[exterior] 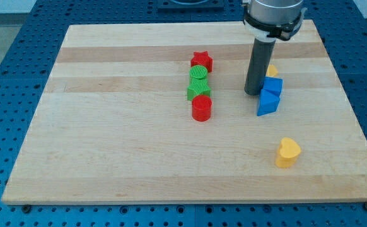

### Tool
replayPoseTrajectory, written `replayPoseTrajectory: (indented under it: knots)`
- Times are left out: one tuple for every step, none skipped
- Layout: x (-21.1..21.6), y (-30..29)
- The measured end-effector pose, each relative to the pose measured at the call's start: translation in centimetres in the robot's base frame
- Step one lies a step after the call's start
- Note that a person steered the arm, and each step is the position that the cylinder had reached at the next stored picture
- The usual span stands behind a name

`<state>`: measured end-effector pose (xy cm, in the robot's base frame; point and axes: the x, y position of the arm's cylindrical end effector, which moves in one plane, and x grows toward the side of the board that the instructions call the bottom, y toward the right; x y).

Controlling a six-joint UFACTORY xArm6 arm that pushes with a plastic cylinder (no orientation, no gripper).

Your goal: Nudge the blue blocks to the right slightly

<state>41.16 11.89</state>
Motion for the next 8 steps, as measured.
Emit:
replayPoseTrajectory:
  knots:
    - [0.9, -2.6]
    - [1.2, -3.1]
    - [2.5, -2.9]
    - [5.8, -2.5]
    - [5.8, -2.5]
    - [5.8, -1.3]
    - [5.8, -1.3]
    - [5.9, -1.1]
